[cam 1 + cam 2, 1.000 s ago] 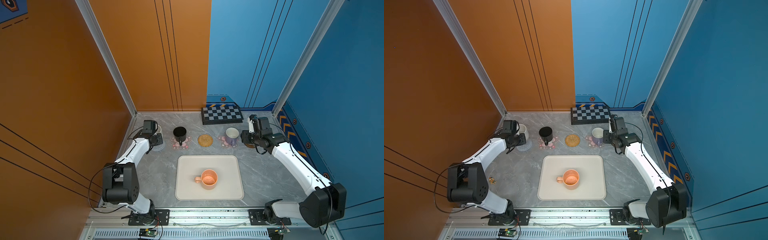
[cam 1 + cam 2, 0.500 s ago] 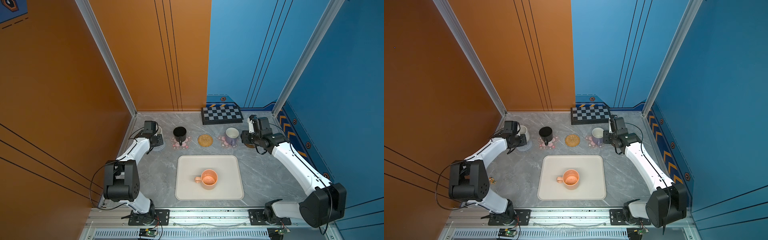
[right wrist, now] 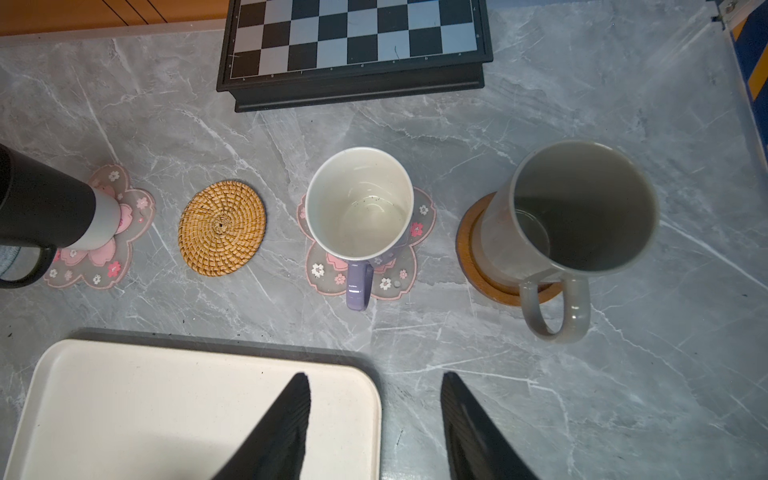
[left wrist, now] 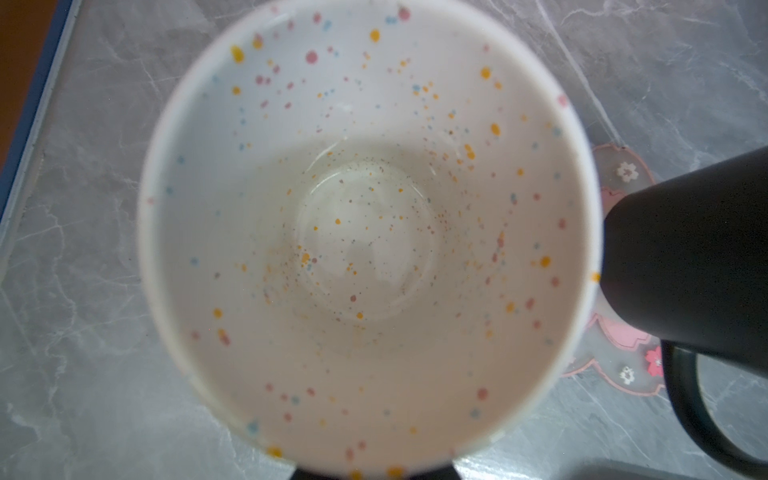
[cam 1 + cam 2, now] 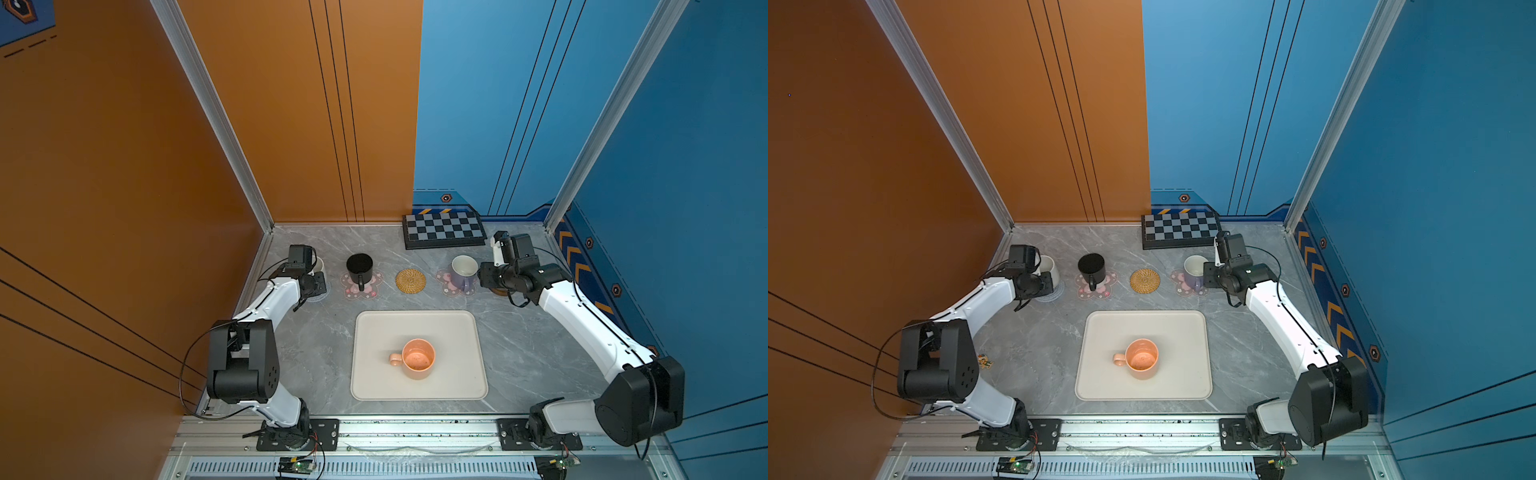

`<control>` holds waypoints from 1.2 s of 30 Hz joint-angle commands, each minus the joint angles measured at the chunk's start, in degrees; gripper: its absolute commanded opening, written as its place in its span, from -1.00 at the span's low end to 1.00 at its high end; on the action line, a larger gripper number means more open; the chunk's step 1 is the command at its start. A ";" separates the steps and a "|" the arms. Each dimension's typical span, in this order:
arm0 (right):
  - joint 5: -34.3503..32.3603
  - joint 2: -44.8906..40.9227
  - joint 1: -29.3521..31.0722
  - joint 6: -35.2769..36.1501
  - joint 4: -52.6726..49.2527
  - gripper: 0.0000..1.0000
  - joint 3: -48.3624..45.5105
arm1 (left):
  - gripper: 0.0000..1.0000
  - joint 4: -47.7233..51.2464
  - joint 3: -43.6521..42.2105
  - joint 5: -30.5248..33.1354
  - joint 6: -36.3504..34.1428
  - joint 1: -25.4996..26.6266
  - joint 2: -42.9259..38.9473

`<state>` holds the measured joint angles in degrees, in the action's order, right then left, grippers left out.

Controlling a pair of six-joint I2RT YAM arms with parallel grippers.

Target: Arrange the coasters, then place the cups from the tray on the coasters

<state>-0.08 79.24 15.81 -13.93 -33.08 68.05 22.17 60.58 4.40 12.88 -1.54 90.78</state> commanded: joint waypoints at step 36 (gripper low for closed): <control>-0.10 -2.57 0.44 1.24 -1.81 0.07 -1.78 | -1.00 -3.46 -1.16 -0.82 -1.25 -0.13 2.68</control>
<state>-0.12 77.93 15.86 -13.39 -33.47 66.94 20.73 59.02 2.94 11.81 -2.13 93.12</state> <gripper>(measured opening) 0.535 0.198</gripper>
